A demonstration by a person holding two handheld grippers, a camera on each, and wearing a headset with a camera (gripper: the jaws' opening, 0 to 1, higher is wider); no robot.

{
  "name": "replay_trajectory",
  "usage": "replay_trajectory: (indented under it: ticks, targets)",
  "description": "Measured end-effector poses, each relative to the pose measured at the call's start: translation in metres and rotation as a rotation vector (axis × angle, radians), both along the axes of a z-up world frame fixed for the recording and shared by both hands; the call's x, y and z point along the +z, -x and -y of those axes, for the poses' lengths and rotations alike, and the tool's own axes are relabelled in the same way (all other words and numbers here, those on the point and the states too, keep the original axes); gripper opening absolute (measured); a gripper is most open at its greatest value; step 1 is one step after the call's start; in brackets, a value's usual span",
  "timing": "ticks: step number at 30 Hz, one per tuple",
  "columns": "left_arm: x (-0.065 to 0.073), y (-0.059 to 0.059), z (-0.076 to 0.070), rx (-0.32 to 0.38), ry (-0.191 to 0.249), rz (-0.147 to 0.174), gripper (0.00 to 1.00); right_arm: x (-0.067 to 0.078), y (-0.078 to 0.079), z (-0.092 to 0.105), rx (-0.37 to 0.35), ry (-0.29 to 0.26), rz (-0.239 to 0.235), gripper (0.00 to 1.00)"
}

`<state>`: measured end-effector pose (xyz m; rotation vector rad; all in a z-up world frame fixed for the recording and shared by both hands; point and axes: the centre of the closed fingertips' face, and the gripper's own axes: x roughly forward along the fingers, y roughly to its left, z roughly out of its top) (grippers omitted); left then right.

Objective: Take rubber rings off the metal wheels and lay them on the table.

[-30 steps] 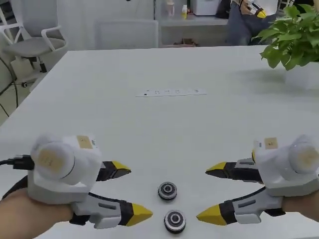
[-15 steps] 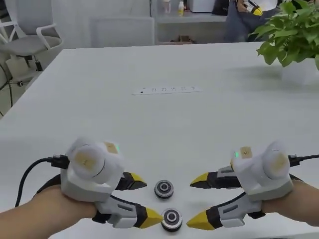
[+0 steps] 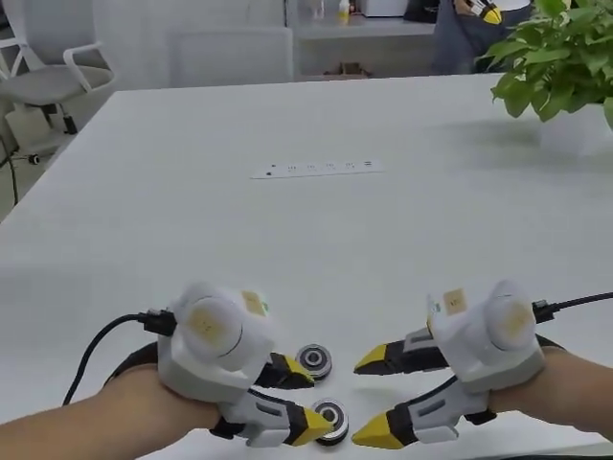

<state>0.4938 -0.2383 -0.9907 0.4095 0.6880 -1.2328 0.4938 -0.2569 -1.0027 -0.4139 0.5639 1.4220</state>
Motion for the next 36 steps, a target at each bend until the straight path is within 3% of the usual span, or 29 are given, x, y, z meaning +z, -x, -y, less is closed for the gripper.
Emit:
replay_trajectory:
  ticks: [8,10,11,13,18,31,36]
  targets:
    - [-0.012,0.003,0.004,-0.032,-0.023,0.003,0.17,-0.005,0.002,0.000,0.009,0.006,-0.009,0.44]
    - [-0.014,0.004,0.004,-0.041,-0.029,0.008,0.17,-0.006,0.002,-0.001,0.010,0.006,-0.013,0.44]
    - [-0.013,0.001,0.006,-0.048,-0.020,0.029,0.16,-0.007,0.003,-0.001,0.011,0.006,-0.014,0.44]
    - [-0.014,0.002,0.006,-0.041,-0.026,0.019,0.14,-0.007,0.003,-0.002,0.014,0.007,-0.017,0.44]
    - [-0.014,0.003,0.007,-0.086,-0.048,0.104,0.14,-0.008,0.005,-0.004,0.020,0.001,-0.024,0.44]
    - [-0.015,0.004,0.007,-0.077,-0.049,0.129,0.13,-0.011,0.010,-0.015,0.056,-0.006,-0.035,0.39]
    - [-0.014,0.005,0.008,-0.055,-0.037,0.128,0.13,-0.014,0.012,-0.021,0.076,-0.002,-0.066,0.37]
